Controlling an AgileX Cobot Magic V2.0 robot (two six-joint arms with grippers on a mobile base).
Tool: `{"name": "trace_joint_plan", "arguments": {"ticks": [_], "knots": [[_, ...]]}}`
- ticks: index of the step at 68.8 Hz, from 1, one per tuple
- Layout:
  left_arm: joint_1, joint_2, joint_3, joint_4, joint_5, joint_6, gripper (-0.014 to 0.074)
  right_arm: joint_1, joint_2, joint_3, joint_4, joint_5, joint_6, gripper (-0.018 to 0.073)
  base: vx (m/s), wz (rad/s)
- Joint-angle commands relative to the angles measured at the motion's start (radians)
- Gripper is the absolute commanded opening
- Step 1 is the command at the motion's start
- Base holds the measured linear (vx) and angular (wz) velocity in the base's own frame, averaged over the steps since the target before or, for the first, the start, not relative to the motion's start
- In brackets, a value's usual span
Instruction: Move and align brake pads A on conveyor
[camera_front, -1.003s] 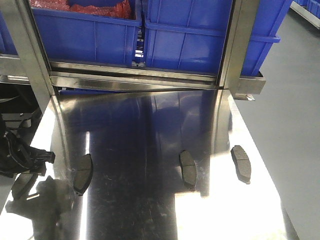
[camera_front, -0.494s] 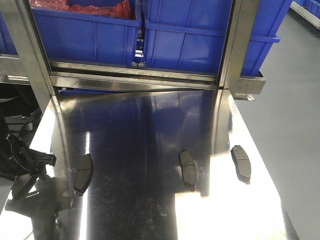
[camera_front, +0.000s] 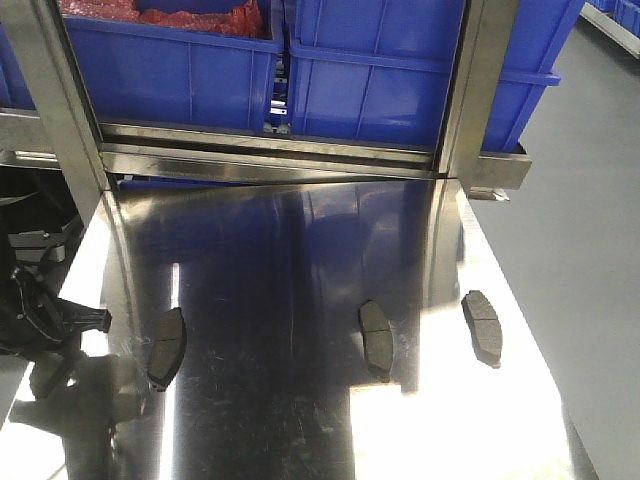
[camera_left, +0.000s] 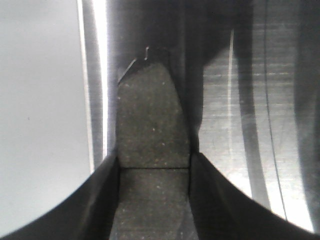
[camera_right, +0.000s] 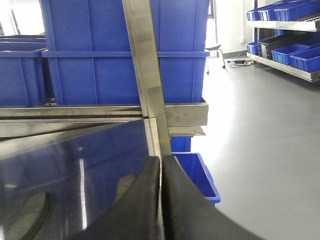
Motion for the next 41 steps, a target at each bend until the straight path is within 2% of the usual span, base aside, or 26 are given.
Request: {"name": "trace_joint_plan", "arguments": {"ticks": [1, 10, 25, 41], "knots": [[-0.003, -0.041, -0.026, 0.0, -0.034, -0.007, 0.0072, -0.006, -0.016, 0.021, -0.005, -0.073, -0.009, -0.0003, 0.0, 0.0], [-0.003, -0.047, -0.02, 0.0, -0.055, -0.007, 0.0076, -0.006, -0.016, 0.021, -0.005, -0.073, -0.009, -0.0003, 0.0, 0.0], [-0.003, -0.154, 0.099, 0.0, -0.186, -0.007, 0.0077, -0.006, -0.016, 0.021, -0.005, -0.073, -0.009, -0.0003, 0.0, 0.0], [-0.003, -0.298, 0.186, 0.0, -0.209, -0.006, 0.0077, -0.006, -0.016, 0.021, -0.005, -0.073, -0.009, -0.0003, 0.0, 0.0]]}}
